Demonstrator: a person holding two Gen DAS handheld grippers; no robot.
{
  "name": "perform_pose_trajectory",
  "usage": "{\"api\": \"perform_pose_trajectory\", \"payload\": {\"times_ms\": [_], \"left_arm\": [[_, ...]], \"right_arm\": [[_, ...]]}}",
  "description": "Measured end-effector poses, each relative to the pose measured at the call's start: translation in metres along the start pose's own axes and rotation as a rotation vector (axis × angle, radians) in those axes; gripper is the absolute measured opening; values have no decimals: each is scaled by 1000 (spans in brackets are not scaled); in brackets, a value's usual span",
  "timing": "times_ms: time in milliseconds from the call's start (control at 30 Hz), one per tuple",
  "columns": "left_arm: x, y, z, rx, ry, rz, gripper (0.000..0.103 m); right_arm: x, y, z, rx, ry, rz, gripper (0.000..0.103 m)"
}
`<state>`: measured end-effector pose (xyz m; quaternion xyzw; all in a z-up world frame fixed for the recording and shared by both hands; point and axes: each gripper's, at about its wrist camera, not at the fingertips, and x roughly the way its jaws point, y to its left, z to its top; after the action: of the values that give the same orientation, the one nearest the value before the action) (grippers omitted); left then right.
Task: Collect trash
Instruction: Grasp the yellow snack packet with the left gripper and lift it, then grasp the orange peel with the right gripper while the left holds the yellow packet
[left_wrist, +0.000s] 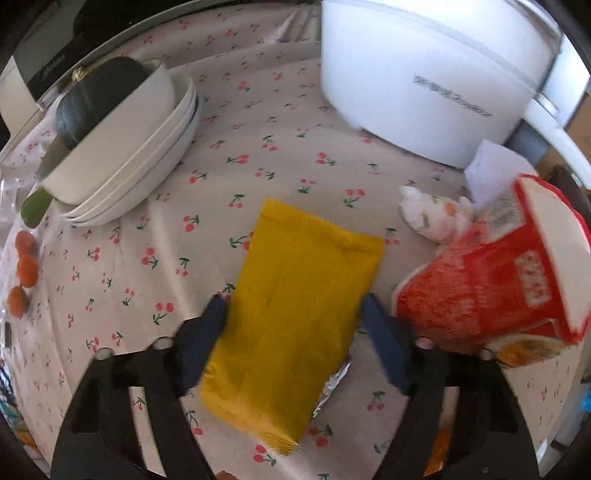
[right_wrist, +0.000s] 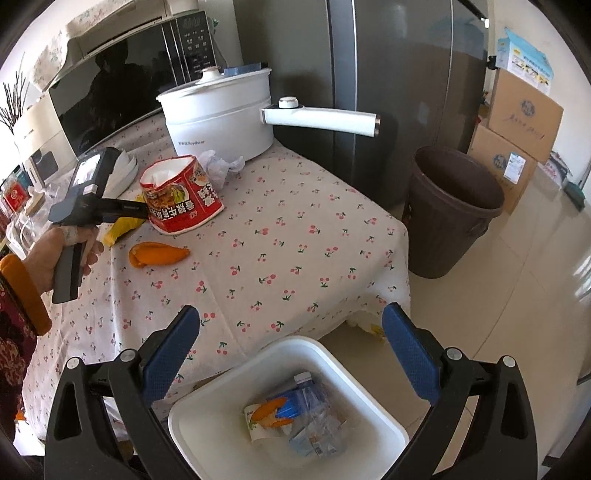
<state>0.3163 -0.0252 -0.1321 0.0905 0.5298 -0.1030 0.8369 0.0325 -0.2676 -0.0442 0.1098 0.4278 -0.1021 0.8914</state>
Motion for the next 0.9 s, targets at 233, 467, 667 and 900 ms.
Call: {"api": "perform_pose_trajectory", "payload": {"times_ms": [233,467,667,900], "left_arm": [[-41,19,-37,-92,-32,-116,21],[-117,37,-97,-219,-128,-228,20],[-164,48,-153,-377,-180,-412,20],[-187,50,-171,-376,-224,-437,20]], "right_arm": [[-1,6,-1,-20,-6,9,96],[1,53,5,-243,-90,87,96],[26,96,16,-435,-87,222,96],[77,140,35,-561,-29,326,91]]}}
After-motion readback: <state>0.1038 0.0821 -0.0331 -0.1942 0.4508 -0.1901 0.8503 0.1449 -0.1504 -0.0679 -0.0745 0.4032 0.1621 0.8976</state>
